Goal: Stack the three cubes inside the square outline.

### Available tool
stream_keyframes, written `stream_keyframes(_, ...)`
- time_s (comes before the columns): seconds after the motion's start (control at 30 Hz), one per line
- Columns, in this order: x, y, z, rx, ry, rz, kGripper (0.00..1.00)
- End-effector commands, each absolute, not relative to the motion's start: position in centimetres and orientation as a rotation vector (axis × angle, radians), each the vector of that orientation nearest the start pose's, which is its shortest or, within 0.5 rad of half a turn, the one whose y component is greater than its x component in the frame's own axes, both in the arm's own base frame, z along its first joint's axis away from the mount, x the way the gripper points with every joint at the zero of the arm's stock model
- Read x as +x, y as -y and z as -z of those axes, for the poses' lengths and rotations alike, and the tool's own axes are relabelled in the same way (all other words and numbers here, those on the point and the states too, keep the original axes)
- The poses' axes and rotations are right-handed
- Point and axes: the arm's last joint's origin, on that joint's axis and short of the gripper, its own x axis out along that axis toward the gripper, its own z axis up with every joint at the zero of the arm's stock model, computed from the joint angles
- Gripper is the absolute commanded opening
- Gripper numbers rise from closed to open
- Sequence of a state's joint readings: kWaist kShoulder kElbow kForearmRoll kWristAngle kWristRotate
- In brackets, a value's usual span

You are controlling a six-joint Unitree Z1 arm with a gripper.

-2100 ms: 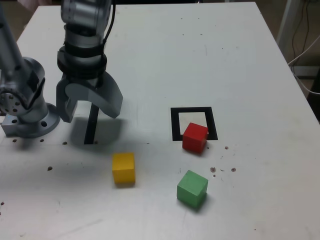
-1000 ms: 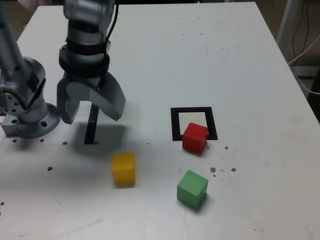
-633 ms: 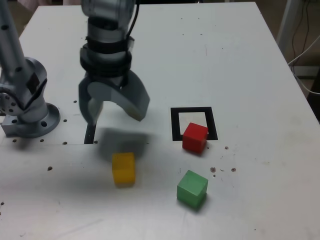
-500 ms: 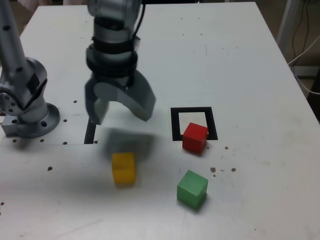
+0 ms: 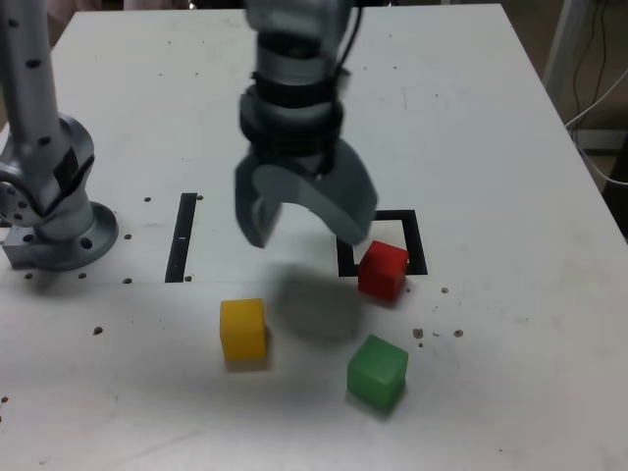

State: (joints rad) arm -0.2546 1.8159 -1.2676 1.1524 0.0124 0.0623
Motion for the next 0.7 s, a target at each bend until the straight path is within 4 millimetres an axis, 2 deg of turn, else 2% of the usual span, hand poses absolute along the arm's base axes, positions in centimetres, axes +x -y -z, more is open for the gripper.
stream_keyframes(0.0, 28.5, 7.4, -25.8, 0.294, -1.689, 0.244, 0.99)
stream_keyframes(0.27, 31.4, 8.7, -25.1, 0.36, -1.671, 0.297, 0.99)
stream_keyframes(0.67, 35.0, 9.9, -22.4, 0.406, -1.689, 0.305, 0.97)
